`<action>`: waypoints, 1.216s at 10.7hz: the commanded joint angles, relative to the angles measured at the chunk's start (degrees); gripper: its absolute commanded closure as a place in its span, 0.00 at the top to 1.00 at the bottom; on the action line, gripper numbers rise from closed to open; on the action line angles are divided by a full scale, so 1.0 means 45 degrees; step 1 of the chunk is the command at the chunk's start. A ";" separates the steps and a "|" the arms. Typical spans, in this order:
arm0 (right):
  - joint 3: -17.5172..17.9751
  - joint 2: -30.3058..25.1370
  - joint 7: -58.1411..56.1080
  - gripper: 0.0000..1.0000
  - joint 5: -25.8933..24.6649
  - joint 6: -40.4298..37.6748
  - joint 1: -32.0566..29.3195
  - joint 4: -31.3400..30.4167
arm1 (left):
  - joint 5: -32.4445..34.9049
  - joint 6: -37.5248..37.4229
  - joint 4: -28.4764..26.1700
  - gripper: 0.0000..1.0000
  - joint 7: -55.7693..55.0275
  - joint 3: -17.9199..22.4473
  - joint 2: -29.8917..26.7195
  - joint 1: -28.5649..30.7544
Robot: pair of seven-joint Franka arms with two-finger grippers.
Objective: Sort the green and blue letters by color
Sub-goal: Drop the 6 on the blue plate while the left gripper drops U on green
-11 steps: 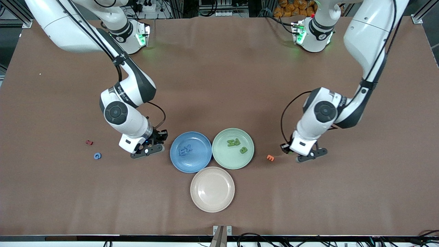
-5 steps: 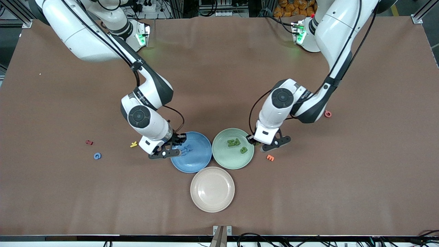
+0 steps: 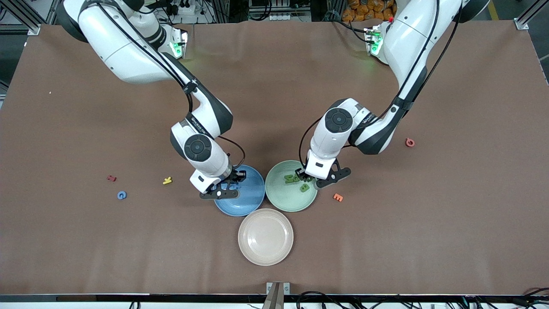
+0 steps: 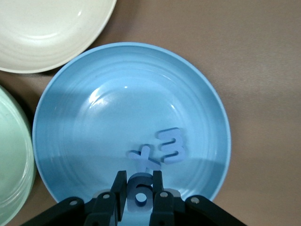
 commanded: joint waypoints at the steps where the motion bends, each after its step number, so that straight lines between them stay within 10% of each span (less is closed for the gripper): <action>1: -0.0157 0.0585 0.0185 0.73 -0.0059 -0.0067 0.0039 0.0770 | 0.0496 -0.0278 0.0398 1.00 -0.0178 0.0134 0.0172 -0.0077; 2: -0.0157 0.0565 0.0184 1.00 -0.0040 -0.0067 -0.0002 0.0770 | 0.0496 -0.0317 0.0378 1.00 -0.0178 0.0154 0.0153 -0.0019; 13: -0.0176 0.0331 -0.4052 1.00 -0.0098 -0.0670 -0.1524 0.0672 | 0.0496 -0.4141 0.0203 1.00 0.4311 0.0623 -0.1017 0.2636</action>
